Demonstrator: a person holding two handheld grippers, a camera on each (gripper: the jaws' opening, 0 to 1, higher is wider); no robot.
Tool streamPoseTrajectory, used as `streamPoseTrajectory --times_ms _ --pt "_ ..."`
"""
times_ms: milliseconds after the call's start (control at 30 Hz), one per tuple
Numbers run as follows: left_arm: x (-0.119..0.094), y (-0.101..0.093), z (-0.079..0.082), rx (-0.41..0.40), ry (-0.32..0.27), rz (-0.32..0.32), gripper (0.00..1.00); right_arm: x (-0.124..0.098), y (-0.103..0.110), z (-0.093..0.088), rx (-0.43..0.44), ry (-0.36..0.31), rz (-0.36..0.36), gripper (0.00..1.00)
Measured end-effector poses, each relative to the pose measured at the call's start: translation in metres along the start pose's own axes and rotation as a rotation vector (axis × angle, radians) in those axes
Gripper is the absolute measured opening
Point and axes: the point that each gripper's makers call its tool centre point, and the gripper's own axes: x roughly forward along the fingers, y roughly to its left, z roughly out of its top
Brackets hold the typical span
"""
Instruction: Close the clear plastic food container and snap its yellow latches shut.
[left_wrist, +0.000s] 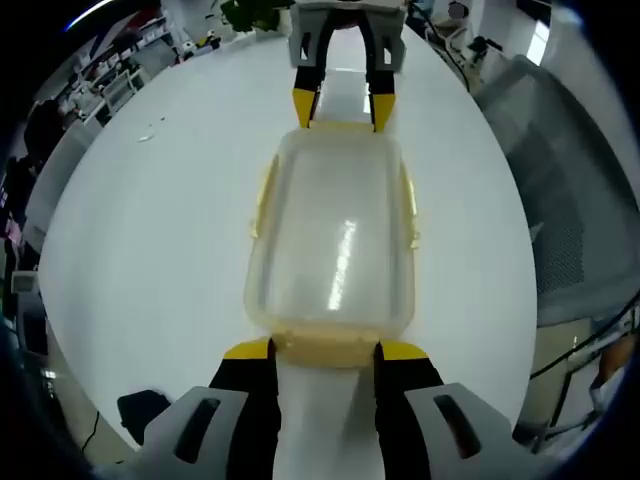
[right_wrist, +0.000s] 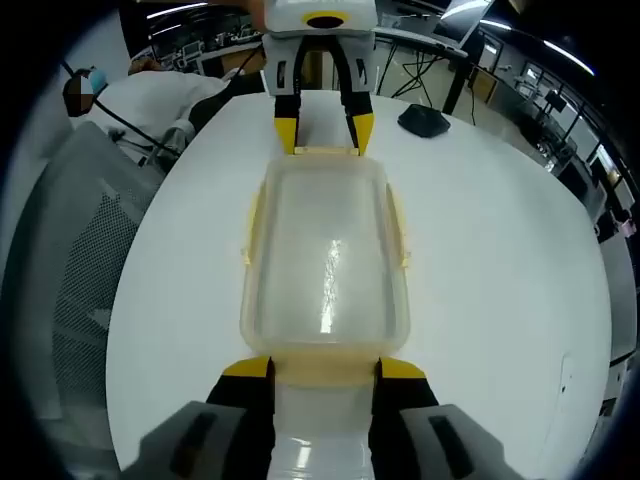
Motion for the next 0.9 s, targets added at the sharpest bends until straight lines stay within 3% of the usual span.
streamPoseTrajectory --times_ms 533,900 --pt "-0.023 -0.001 0.028 0.043 0.020 0.061 0.34 -0.033 0.004 -0.002 -0.001 -0.018 -0.045 0.34" --pt "-0.031 -0.004 0.053 0.053 0.021 0.080 0.34 -0.058 0.007 -0.015 -0.001 -0.007 -0.058 0.34"
